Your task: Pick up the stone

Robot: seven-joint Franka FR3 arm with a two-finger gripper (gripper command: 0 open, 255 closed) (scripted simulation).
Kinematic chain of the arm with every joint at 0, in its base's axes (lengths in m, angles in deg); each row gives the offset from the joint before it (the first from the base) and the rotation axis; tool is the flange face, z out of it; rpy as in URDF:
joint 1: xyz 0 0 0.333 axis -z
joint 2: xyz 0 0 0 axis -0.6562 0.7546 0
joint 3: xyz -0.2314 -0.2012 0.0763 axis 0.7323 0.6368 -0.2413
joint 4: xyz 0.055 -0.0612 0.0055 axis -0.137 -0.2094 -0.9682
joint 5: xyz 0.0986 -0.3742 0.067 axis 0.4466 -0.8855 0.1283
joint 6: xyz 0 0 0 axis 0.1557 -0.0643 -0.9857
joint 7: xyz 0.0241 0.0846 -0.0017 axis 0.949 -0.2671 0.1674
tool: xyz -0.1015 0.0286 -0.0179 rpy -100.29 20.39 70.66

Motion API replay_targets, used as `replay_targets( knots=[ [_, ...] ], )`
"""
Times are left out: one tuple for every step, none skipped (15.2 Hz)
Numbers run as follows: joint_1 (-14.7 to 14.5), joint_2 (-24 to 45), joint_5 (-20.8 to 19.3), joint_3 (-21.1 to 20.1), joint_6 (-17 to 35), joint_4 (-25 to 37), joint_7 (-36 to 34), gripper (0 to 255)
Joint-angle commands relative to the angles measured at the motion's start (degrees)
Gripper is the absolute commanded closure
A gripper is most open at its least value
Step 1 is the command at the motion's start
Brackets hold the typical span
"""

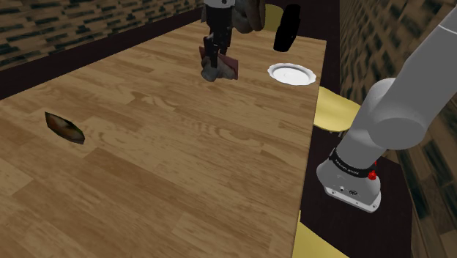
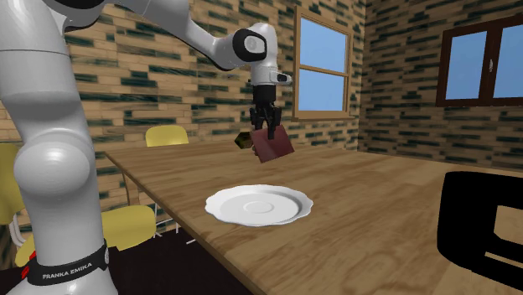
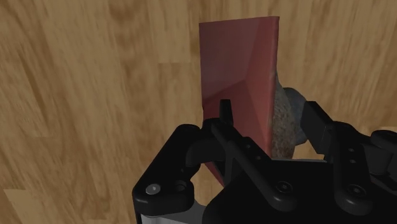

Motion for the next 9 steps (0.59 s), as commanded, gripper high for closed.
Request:
replay_targets(
  knots=[
    [0.02,-0.34,0.01,0.04,-1.45,1.14,0.08,255],
    [0.03,-0.41,0.02,0.04,-2.21,1.83,0.08,255],
    [0.03,-0.47,0.02,0.04,-2.98,2.54,0.09,255],
    [0.03,-0.52,0.02,0.05,-3.74,3.26,0.10,255],
    [0.03,-0.55,0.02,0.05,-4.51,3.99,0.10,255],
    [0.03,-0.57,0.03,0.05,-5.28,4.74,0.11,255],
    [0.04,-0.58,0.03,0.06,-6.05,5.50,0.11,255],
    [0.04,-0.59,0.03,0.06,-6.16,5.60,0.12,255],
    [0.04,-0.58,0.03,0.06,-6.17,5.61,0.12,255]
  ],
)
